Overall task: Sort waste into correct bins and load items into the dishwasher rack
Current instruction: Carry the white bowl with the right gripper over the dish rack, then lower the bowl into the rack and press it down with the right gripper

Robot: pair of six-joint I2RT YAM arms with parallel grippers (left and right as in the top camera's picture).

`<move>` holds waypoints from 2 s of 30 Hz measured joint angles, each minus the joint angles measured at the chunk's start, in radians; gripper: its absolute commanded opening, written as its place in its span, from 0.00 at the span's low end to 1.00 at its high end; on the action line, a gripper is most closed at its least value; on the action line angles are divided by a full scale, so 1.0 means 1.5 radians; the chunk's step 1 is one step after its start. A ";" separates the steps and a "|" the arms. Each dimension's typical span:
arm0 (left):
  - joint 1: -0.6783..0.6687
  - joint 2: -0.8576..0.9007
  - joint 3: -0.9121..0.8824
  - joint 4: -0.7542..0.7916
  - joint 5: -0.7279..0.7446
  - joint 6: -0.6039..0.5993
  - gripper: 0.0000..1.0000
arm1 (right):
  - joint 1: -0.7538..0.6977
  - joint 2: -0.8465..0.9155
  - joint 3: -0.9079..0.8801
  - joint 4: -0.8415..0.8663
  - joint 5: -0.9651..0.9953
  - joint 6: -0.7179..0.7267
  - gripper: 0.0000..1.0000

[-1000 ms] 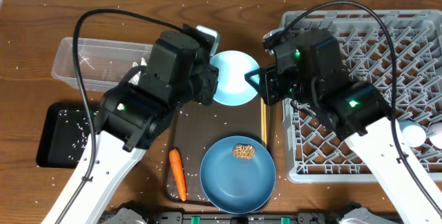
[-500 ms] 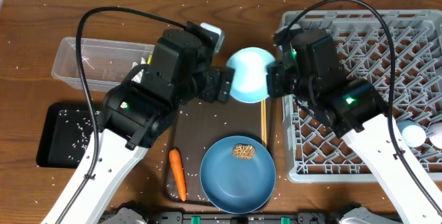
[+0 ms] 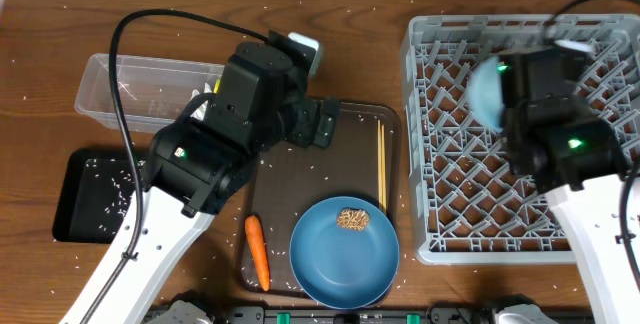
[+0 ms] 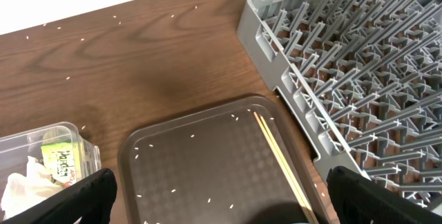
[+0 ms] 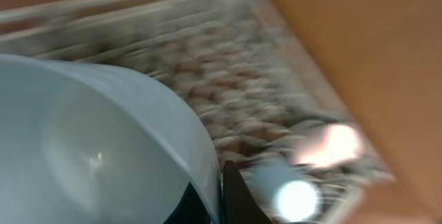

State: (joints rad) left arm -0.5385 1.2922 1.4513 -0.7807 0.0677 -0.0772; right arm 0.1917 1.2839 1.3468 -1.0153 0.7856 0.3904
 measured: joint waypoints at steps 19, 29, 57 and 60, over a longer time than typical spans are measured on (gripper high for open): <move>0.000 0.000 0.000 -0.021 0.000 0.000 0.98 | -0.155 0.251 -0.001 0.258 0.375 -0.138 0.01; 0.000 0.000 0.000 -0.033 0.000 0.000 0.98 | -0.149 0.345 -0.001 0.401 0.389 -0.393 0.01; 0.000 0.000 0.000 -0.061 0.000 0.000 0.98 | 0.020 0.359 -0.001 0.331 0.285 -0.573 0.01; 0.000 0.000 0.000 -0.063 0.000 0.000 0.98 | 0.015 0.359 -0.001 0.326 0.307 -0.573 0.01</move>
State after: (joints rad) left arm -0.5385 1.2919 1.4517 -0.8753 0.0673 -0.0772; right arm 0.2146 1.8225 1.3457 -0.5259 1.2465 -0.4698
